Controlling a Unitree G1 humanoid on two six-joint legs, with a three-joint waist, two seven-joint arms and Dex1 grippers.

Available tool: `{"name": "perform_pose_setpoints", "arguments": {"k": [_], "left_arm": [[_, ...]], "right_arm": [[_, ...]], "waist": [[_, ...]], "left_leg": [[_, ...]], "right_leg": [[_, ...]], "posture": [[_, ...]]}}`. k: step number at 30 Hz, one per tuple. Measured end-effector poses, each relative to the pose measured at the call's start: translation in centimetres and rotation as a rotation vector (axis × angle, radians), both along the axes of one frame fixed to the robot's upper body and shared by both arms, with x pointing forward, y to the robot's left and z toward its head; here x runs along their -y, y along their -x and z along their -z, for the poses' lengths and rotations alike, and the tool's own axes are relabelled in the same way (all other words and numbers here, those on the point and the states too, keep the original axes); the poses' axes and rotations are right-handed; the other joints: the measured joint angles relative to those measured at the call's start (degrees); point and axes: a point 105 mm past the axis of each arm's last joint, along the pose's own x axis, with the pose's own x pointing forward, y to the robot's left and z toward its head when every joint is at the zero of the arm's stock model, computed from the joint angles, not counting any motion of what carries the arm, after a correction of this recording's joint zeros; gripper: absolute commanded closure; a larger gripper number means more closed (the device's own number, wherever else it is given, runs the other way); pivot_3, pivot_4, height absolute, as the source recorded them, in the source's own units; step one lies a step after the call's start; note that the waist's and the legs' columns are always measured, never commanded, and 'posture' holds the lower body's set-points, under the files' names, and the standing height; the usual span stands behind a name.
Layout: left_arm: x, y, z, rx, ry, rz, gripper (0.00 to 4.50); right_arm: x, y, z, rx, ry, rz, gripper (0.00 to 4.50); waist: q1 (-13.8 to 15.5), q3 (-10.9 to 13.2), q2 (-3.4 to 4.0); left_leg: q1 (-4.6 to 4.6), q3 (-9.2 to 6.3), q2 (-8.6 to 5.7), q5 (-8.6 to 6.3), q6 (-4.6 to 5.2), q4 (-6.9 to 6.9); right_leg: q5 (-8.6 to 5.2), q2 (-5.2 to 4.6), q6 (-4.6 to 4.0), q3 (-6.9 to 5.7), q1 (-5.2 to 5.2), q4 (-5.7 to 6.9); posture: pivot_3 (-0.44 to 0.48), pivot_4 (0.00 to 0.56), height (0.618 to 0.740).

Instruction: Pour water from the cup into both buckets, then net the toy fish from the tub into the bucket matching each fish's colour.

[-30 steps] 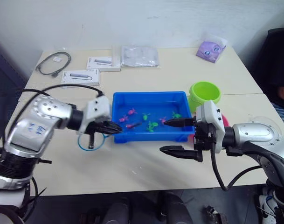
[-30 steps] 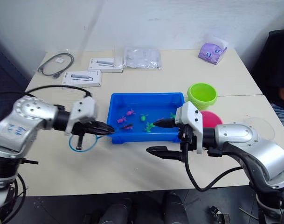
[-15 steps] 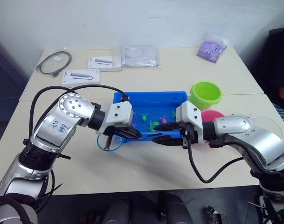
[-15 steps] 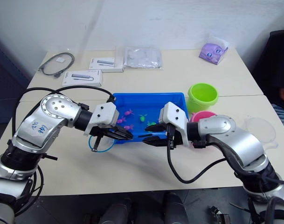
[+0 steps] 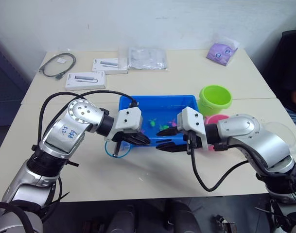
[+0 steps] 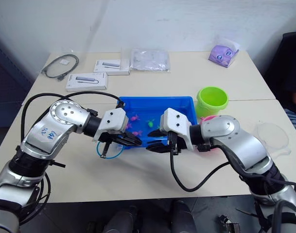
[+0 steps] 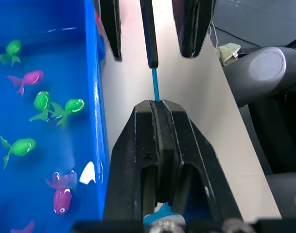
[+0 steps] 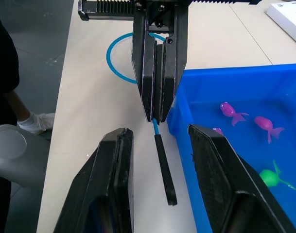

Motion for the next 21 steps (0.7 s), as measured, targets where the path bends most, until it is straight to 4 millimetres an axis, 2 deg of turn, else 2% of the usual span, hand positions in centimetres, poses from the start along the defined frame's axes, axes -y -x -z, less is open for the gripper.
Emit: {"name": "perform_pose_setpoints", "arguments": {"k": [1, 3, 9, 13, 15, 16, 19, 20, 21], "left_arm": [[0.0, 0.0, 0.0, 0.004, 0.001, 0.003, 4.5], [0.2, 0.0, -0.1, 0.009, 0.005, 0.006, 4.5], [0.4, -0.3, 0.0, -0.021, 0.021, -0.013, 4.5], [0.6, -0.7, -0.6, -0.063, 0.077, -0.048, 3.07], [0.4, -0.8, -2.0, -0.088, 0.147, -0.07, 2.01], [0.1, -0.8, -2.9, -0.106, 0.2, -0.079, 1.67], [-2.1, -0.7, -6.1, -0.104, 0.396, -0.103, 0.34], [-3.2, -0.7, -6.3, -0.093, 0.425, -0.135, 0.01], [-4.2, -0.8, -6.0, -0.096, 0.439, -0.173, 0.01]], "right_arm": [[0.0, 0.0, 0.0, 0.003, 0.003, 0.002, 3.34], [0.1, -0.1, 0.2, 0.004, 0.014, 0.002, 4.42], [0.4, -0.2, 0.2, 0.012, 0.03, 0.003, 4.42], [0.7, -0.1, 0.5, 0.003, 0.038, 0.018, 4.5], [1.2, 0.0, 0.6, -0.003, 0.032, 0.039, 4.5], [1.6, 0.1, 0.4, -0.001, 0.028, 0.057, 4.5], [4.9, -0.9, -1.6, 0.078, 0.017, 0.203, 4.5], [6.2, -1.4, -2.2, 0.114, 0.029, 0.264, 4.5], [7.6, -1.8, -2.7, 0.144, 0.046, 0.321, 4.5]], "waist": [[0.0, 0.0, 0.0], [0.0, 0.0, 0.0], [0.0, 0.0, 0.0], [0.0, 0.0, 0.0], [0.0, 0.0, 0.0], [0.0, 0.0, 0.0], [0.0, 0.0, 0.01], [0.0, 0.0, 0.02], [0.0, 0.0, 0.02]], "left_leg": [[0.0, 0.0, 0.0, 0.0, 0.0, 0.0], [0.0, 0.0, 0.0, 0.0, 0.0, 0.01], [0.0, 0.0, 0.0, 0.0, 0.0, 0.04], [-0.02, -0.02, 0.0, 0.0, 0.0, 0.06], [-0.03, -0.04, 0.01, 0.0, 0.0, 0.09], [-0.04, -0.04, 0.0, 0.0, 0.0, 0.1], [-0.04, -0.05, 0.01, 0.0, 0.0, 0.12], [0.0, -0.04, 0.01, 0.0, -0.01, 0.1], [0.04, -0.02, 0.02, 0.0, -0.01, 0.05]], "right_leg": [[0.0, 0.0, 0.0, -0.02, 0.0, 0.0], [0.0, 0.0, 0.0, -0.04, 0.0, 0.01], [0.0, 0.0, 0.0, -0.12, 0.0, 0.04], [0.0, 0.0, 0.0, -0.16, 0.0, 0.04], [0.0, -0.01, 0.0, -0.15, 0.0, 0.05], [0.0, -0.02, 0.0, -0.15, 0.0, 0.06], [0.0, -0.05, 0.0, -0.15, 0.0, 0.05], [0.0, -0.05, 0.0, -0.15, 0.01, 0.06], [0.0, -0.04, 0.0, -0.15, 0.01, 0.05]], "posture": [[0.0, 0.15, 0.735], [0.0, 0.15, 0.735], [0.0, 0.15, 0.735], [0.0, 0.15, 0.735], [0.0, 0.15, 0.735], [0.0, 0.15, 0.735], [0.0, 0.15, 0.735], [0.0, 0.15, 0.735], [0.0, 0.15, 0.735]]}}
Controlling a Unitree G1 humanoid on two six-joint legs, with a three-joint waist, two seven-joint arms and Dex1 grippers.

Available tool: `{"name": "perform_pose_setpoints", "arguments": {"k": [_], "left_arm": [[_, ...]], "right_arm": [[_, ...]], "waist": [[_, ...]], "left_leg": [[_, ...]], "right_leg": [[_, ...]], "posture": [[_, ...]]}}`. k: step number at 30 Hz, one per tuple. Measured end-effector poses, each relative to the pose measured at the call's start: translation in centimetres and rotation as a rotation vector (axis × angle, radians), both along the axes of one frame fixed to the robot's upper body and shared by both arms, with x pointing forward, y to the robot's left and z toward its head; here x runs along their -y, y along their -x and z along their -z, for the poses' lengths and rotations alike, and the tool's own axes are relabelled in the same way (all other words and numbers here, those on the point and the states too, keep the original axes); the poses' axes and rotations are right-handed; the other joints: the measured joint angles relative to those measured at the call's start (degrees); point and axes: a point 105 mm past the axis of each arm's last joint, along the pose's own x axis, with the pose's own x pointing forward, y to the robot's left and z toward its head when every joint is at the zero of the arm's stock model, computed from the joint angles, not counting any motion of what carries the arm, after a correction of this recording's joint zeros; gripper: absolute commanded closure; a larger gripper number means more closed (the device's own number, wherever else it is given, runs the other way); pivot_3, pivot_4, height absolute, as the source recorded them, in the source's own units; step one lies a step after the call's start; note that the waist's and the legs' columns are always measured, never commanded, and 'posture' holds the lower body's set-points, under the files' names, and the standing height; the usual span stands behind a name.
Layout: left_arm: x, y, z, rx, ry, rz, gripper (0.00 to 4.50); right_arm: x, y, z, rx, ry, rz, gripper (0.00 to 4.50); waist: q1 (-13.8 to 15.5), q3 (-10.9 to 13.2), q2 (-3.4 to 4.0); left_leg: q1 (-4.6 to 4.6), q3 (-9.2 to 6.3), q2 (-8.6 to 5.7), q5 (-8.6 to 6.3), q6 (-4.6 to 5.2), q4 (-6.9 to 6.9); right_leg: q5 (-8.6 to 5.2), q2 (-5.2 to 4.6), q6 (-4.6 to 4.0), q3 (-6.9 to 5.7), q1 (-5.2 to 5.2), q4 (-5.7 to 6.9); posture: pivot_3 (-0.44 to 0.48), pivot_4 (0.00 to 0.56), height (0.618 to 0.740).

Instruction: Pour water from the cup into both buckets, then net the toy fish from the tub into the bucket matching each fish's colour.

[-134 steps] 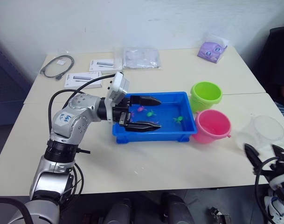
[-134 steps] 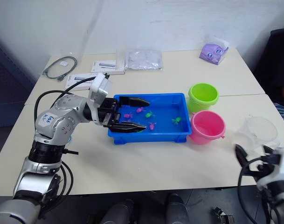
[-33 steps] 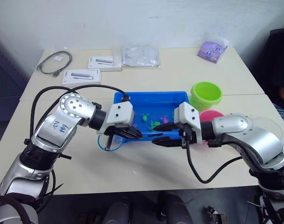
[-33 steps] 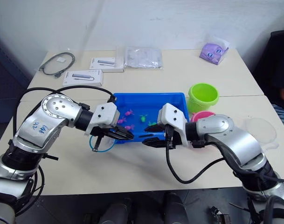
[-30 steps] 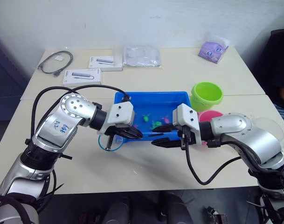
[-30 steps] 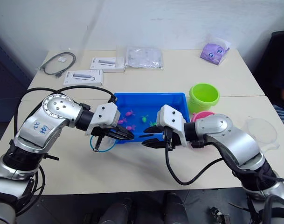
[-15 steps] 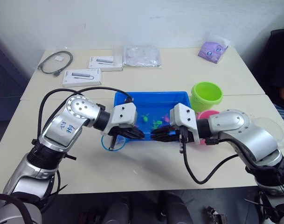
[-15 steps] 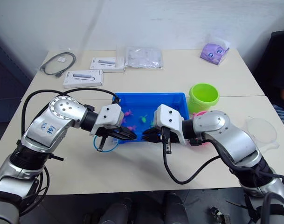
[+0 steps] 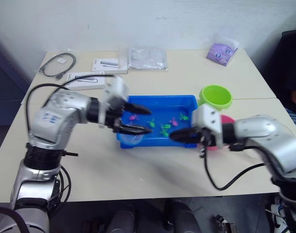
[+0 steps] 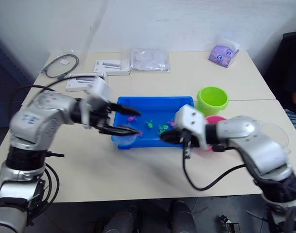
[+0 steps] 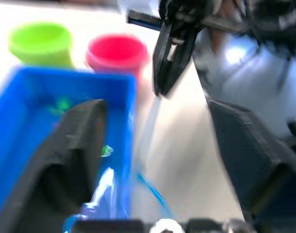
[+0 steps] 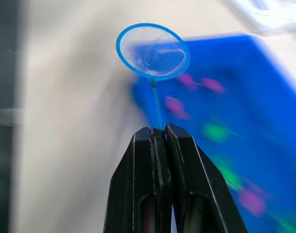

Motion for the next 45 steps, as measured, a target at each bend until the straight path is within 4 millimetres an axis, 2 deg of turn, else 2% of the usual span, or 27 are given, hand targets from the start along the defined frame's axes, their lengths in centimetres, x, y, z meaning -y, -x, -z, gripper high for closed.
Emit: {"name": "perform_pose_setpoints", "arguments": {"k": [3, 6, 12, 17, 23, 35, 41, 45], "left_arm": [[-1.0, 0.2, 2.2, -0.079, 0.046, -0.07, 0.01], [-0.7, 0.2, 3.1, -0.096, 0.059, -0.102, 0.01], [0.0, -0.4, 2.3, -0.039, 0.085, -0.14, 0.01], [0.5, -0.3, 2.3, -0.032, 0.066, -0.122, 0.01], [0.8, -0.2, 2.3, -0.031, 0.058, -0.113, 0.01], [1.1, 0.1, 1.9, -0.012, 0.059, -0.093, 0.01], [1.2, 0.1, 1.9, -0.008, 0.061, -0.089, 0.01], [1.3, 0.2, 2.0, -0.006, 0.059, -0.084, 0.01]], "right_arm": [[4.1, -1.2, -0.4, 0.085, 0.121, 0.149, 4.5], [5.9, -2.1, -0.4, 0.172, 0.223, 0.2, 4.5], [7.1, -4.1, 2.3, 0.332, 0.524, 0.153, 4.5], [7.2, -5.4, 1.5, 0.467, 0.643, 0.119, 4.5], [6.1, -5.7, 2.8, 0.501, 0.698, 0.037, 4.5], [5.1, -5.8, 4.2, 0.499, 0.718, -0.034, 4.5], [5.2, -5.6, 4.6, 0.369, 0.517, 0.06, 4.5], [5.3, -5.6, 3.3, 0.289, 0.343, 0.153, 4.5]], "waist": [[0.1, 0.0, -0.01], [0.2, 0.0, -0.02], [-0.1, 0.0, -0.01], [-0.3, 0.0, -0.01], [-0.1, 0.0, -0.01], [-0.2, 0.0, -0.01], [-0.1, 0.0, -0.01], [-0.1, 0.0, -0.01]], "left_leg": [[-0.03, 0.02, -0.01, 0.0, 0.0, 0.01], [-0.09, 0.0, -0.02, 0.0, 0.01, 0.13], [-0.01, 0.15, -0.02, 0.0, 0.0, 0.05], [0.01, 0.24, 0.0, 0.0, 0.0, 0.01], [0.0, 0.24, 0.0, 0.0, 0.0, 0.03], [0.0, 0.25, 0.01, 0.0, 0.0, 0.04], [0.0, 0.24, 0.02, 0.0, 0.0, 0.07], [0.0, 0.23, 0.03, 0.0, 0.0, 0.08]], "right_leg": [[0.0, -0.02, 0.0, 0.1, 0.0, 0.0], [0.01, -0.02, 0.01, 0.3, 0.0, 0.02], [0.01, 0.02, 0.01, 0.43, -0.07, 0.07], [0.01, 0.05, 0.01, 0.33, -0.1, 0.05], [0.01, 0.04, 0.01, 0.33, -0.09, 0.04], [0.01, 0.06, 0.01, 0.32, -0.09, 0.05], [0.01, 0.05, 0.02, 0.31, -0.08, 0.06], [0.01, 0.06, 0.01, 0.32, -0.08, 0.07]], "posture": [[0.0, 0.15, 0.735], [0.0, 0.15, 0.735], [0.0, 0.15, 0.735], [0.0, 0.15, 0.735], [0.0, 0.15, 0.735], [0.0, 0.15, 0.735], [0.0, 0.15, 0.735], [0.0, 0.15, 0.735]]}}
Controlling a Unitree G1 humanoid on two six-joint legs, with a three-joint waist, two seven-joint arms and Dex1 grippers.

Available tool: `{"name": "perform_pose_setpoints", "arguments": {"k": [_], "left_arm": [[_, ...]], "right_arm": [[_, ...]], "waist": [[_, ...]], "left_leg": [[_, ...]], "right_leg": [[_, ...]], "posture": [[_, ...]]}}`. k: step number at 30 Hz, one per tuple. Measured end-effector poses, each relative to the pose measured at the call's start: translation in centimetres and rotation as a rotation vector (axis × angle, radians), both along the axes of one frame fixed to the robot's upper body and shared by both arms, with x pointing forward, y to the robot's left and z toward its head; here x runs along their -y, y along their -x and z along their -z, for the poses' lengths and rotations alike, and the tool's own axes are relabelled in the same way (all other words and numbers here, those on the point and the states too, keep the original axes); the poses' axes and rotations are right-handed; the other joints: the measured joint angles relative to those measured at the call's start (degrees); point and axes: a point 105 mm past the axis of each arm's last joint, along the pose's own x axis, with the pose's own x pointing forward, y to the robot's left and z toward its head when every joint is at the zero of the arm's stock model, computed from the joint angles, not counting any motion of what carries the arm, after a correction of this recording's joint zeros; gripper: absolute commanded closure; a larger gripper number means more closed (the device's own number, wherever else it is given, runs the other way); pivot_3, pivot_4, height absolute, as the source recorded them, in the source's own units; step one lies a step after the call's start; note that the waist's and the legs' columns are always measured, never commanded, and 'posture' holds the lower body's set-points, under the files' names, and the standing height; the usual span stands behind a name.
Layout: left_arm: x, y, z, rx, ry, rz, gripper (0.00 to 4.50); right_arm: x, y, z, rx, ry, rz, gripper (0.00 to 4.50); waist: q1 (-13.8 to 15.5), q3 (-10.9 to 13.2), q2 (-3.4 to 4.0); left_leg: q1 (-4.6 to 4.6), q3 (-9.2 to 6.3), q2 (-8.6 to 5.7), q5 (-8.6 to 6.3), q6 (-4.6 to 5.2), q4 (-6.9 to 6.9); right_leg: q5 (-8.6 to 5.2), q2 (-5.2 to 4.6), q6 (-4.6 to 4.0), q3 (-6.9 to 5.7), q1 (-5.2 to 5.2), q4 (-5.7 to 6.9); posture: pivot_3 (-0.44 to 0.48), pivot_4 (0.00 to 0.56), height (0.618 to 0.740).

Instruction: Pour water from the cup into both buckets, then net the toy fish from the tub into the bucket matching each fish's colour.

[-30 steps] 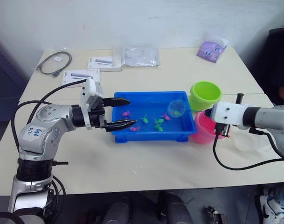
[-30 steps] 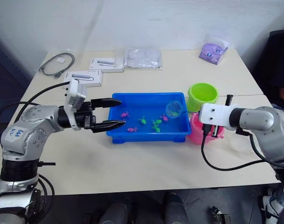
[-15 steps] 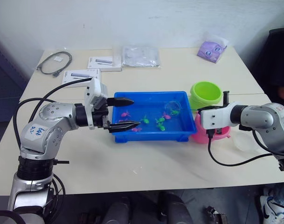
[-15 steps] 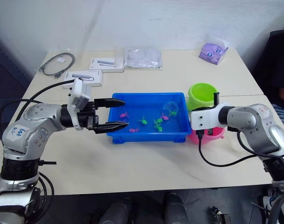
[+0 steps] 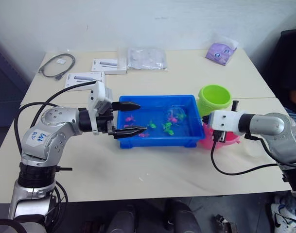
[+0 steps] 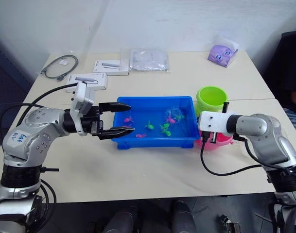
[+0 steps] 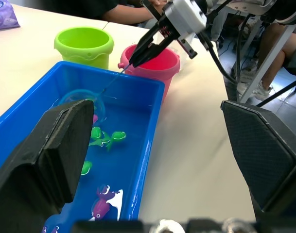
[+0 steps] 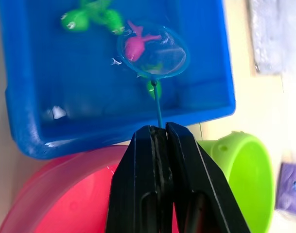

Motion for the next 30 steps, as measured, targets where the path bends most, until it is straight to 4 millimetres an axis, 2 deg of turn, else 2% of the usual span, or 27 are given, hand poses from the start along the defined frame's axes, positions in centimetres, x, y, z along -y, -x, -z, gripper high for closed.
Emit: {"name": "perform_pose_setpoints", "arguments": {"k": [3, 6, 11, 15, 19, 21, 24, 27, 30], "left_arm": [[0.3, 0.1, 0.2, -0.002, -0.006, 0.012, 0.01], [0.4, 0.1, 0.3, -0.002, -0.008, 0.021, 0.01], [0.6, 0.1, 0.5, 0.0, -0.004, 0.043, 0.01], [1.4, -0.5, 0.5, -0.014, 0.01, 0.095, 0.01], [2.3, -1.1, 0.3, -0.009, 0.013, 0.161, 0.01], [3.3, -1.4, 0.4, -0.011, 0.015, 0.206, 0.01], [4.1, -1.8, 0.8, -0.015, 0.015, 0.249, 0.01], [4.8, -2.1, 0.8, -0.015, 0.023, 0.277, 0.01], [5.4, -2.2, 0.5, -0.005, 0.031, 0.307, 0.01]], "right_arm": [[0.0, 0.4, -0.4, -0.061, -0.123, 0.039, 4.5], [0.4, 1.2, -0.1, -0.149, -0.233, 0.082, 4.5], [1.7, 3.1, -0.2, -0.223, -0.39, 0.179, 4.5], [4.1, 6.1, -1.2, -0.216, -0.502, 0.296, 4.5], [6.6, 9.7, -2.1, -0.174, -0.513, 0.43, 4.5], [7.9, 11.6, -2.7, -0.125, -0.477, 0.5, 4.5], [8.9, 14.2, -2.3, -0.099, -0.373, 0.58, 4.5], [9.0, 15.2, -2.2, -0.052, -0.232, 0.574, 4.5], [9.0, 14.9, -2.9, 0.082, 0.03, 0.506, 4.5]], "waist": [[0.1, 0.0, 0.0], [0.2, 0.0, 0.0], [0.3, 0.0, 0.0], [0.9, 0.0, 0.01], [1.6, 0.0, 0.03], [1.8, 0.0, 0.07], [1.9, 0.0, 0.06], [1.4, 0.0, 0.05], [1.0, 0.0, 0.05]], "left_leg": [[-0.02, -0.05, -0.01, 0.0, 0.0, 0.01], [-0.03, -0.07, -0.02, 0.0, 0.0, 0.01], [-0.03, -0.08, -0.03, 0.0, 0.0, 0.03], [-0.07, -0.14, -0.06, 0.0, 0.0, 0.05], [0.04, 0.12, -0.07, -0.03, 0.07, 0.07], [0.08, 0.28, -0.08, -0.07, 0.15, 0.08], [0.1, 0.39, -0.09, -0.15, 0.29, 0.11], [0.18, 0.62, -0.16, -0.24, 0.48, 0.19], [0.21, 0.72, -0.24, -0.25, 0.55, 0.19]], "right_leg": [[0.0, -0.02, 0.0, 0.03, 0.01, -0.01], [0.0, -0.03, 0.0, 0.08, 0.01, 0.0], [0.0, -0.03, 0.0, 0.14, 0.02, 0.02], [0.01, -0.01, 0.01, 0.08, 0.04, 0.02], [0.04, 0.03, 0.08, 0.01, 0.05, 0.08], [0.06, 0.03, 0.11, 0.06, 0.05, 0.11], [0.09, 0.05, 0.16, 0.15, 0.07, 0.1], [0.18, 0.04, 0.33, 0.42, 0.07, 0.07], [0.21, 0.02, 0.39, 0.56, 0.07, 0.03]], "posture": [[0.0, 0.15, 0.735], [0.0, 0.15, 0.735], [0.0, 0.15, 0.735], [0.0, 0.15, 0.735], [0.0, 0.15, 0.735], [0.0, 0.15, 0.735], [0.0, 0.15, 0.735], [0.0, 0.15, 0.735], [0.0, 0.15, 0.735]]}}
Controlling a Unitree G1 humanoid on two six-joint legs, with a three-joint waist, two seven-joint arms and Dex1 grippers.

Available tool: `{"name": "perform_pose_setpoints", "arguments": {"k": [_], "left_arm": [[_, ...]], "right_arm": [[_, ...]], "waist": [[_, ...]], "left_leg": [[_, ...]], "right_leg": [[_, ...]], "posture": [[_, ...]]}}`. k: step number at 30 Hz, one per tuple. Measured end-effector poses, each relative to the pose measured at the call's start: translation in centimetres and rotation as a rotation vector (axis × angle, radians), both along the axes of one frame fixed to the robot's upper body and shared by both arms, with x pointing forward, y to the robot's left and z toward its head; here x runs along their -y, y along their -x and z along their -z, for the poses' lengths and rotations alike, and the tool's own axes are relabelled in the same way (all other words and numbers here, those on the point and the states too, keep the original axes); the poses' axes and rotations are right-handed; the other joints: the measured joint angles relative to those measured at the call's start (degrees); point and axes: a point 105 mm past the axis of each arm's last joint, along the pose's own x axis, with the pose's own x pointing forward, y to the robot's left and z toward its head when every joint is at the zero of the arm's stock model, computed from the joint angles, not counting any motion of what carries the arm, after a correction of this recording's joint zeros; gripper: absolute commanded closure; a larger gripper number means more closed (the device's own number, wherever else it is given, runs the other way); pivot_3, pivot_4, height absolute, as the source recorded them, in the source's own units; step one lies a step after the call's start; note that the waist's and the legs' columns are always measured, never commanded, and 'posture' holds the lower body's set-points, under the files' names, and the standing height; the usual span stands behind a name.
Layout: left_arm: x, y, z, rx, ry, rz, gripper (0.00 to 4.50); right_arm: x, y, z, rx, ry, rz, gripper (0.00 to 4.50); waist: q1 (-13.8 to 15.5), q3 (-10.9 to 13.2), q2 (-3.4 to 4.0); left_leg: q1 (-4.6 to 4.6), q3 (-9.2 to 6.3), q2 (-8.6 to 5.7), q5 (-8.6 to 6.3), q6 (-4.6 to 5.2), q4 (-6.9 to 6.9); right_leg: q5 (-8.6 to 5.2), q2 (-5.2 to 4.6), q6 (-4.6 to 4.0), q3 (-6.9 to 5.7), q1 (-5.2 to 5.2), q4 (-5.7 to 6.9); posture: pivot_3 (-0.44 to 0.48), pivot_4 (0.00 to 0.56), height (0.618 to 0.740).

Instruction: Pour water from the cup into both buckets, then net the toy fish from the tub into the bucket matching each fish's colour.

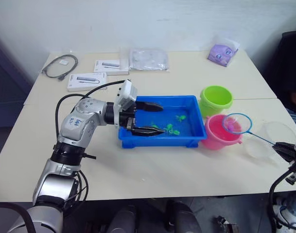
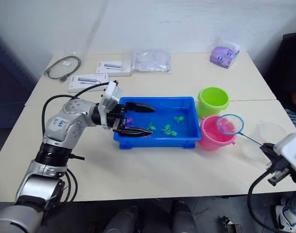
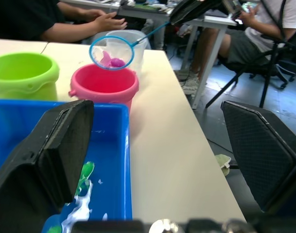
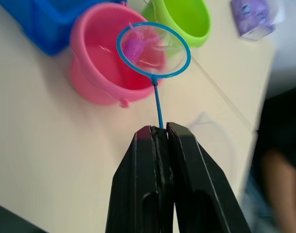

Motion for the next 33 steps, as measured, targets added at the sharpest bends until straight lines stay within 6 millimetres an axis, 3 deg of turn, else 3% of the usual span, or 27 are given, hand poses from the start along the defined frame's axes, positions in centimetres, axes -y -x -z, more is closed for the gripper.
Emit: {"name": "perform_pose_setpoints", "arguments": {"k": [3, 5, 8, 10, 14, 22, 26, 29, 31, 33], "left_arm": [[0.4, -0.1, -0.2, 0.011, 0.004, 0.016, 0.01], [0.3, -0.3, -0.1, 0.009, 0.002, 0.01, 0.01], [0.3, -0.3, -0.1, 0.011, 0.0, 0.007, 0.01], [0.4, -0.3, -0.1, 0.01, 0.001, 0.008, 0.01], [0.5, -0.3, -0.1, 0.011, 0.003, 0.01, 0.01], [0.6, -0.4, -0.1, 0.012, 0.009, 0.006, 0.01], [0.5, -0.4, -0.2, 0.015, 0.01, 0.003, 0.01], [0.5, -0.4, -0.2, 0.016, 0.011, 0.001, 0.01], [0.5, -0.4, -0.2, 0.018, 0.013, -0.001, 0.01], [0.5, -0.5, -0.2, 0.019, 0.013, -0.001, 0.01]], "right_arm": [[0.3, -0.4, -0.4, 0.045, 0.334, -0.087, 4.5], [0.7, -0.5, 0.5, 0.025, 0.52, -0.16, 4.5], [1.0, -0.6, 1.7, 0.037, 0.659, -0.236, 4.5], [1.4, -1.1, 1.5, 0.097, 0.726, -0.248, 4.5], [1.5, -1.6, -0.9, 0.232, 0.801, -0.235, 4.5], [0.9, -1.4, 0.8, 0.17, 0.853, -0.381, 4.5], [1.5, -1.9, -0.4, 0.199, 0.892, -0.364, 4.5], [0.5, -1.9, -0.1, 0.205, 0.908, -0.433, 4.5], [1.2, -2.4, -1.2, 0.236, 0.906, -0.384, 4.5], [1.2, -2.4, -1.0, 0.215, 0.916, -0.401, 4.5]], "waist": [[-0.4, 0.0, -0.01], [-0.3, 0.0, -0.02], [-0.5, 0.0, -0.03], [-0.7, 0.0, -0.03], [-0.7, 0.0, -0.01], [-0.7, 0.0, -0.01], [-0.8, 0.0, 0.0], [-0.7, 0.0, 0.0], [-0.7, 0.0, 0.0], [-0.6, 0.0, -0.01]], "left_leg": [[0.0, -0.01, 0.01, 0.0, 0.0, -0.04], [-0.02, -0.03, 0.0, 0.0, 0.0, -0.04], [-0.03, -0.03, 0.0, 0.0, 0.0, -0.02], [-0.02, -0.01, 0.01, 0.0, 0.0, -0.02], [0.0, -0.03, 0.12, 0.0, -0.02, -0.04], [-0.02, -0.01, 0.04, 0.0, 0.01, -0.02], [0.02, 0.01, 0.08, 0.0, 0.01, -0.03], [0.01, -0.01, 0.14, 0.0, 0.0, -0.04], [0.0, 0.04, 0.05, 0.0, 0.05, 0.01], [0.0, -0.03, 0.05, 0.0, 0.06, 0.01]], "right_leg": [[0.0, 0.0, 0.0, 0.0, 0.0, -0.05], [0.0, 0.0, 0.0, -0.02, 0.0, -0.09], [0.01, -0.01, 0.01, -0.01, 0.0, -0.11], [0.01, -0.02, 0.01, 0.02, 0.0, -0.1], [0.0, 0.06, 0.01, -0.02, 0.0, -0.11], [0.01, 0.01, 0.01, 0.0, 0.02, -0.12], [0.01, 0.04, 0.01, 0.03, 0.02, -0.1], [0.0, 0.08, 0.01, 0.0, 0.02, -0.11], [0.01, 0.0, 0.02, 0.05, 0.03, -0.11], [0.01, 0.0, 0.02, 0.0, 0.08, -0.16]], "posture": [[0.0, 0.15, 0.735], [0.0, 0.15, 0.735], [0.0, 0.15, 0.735], [0.0, 0.15, 0.735], [0.0, 0.15, 0.735], [0.0, 0.15, 0.735], [0.0, 0.15, 0.735], [0.0, 0.15, 0.735], [0.0, 0.15, 0.735], [0.0, 0.15, 0.735]]}}
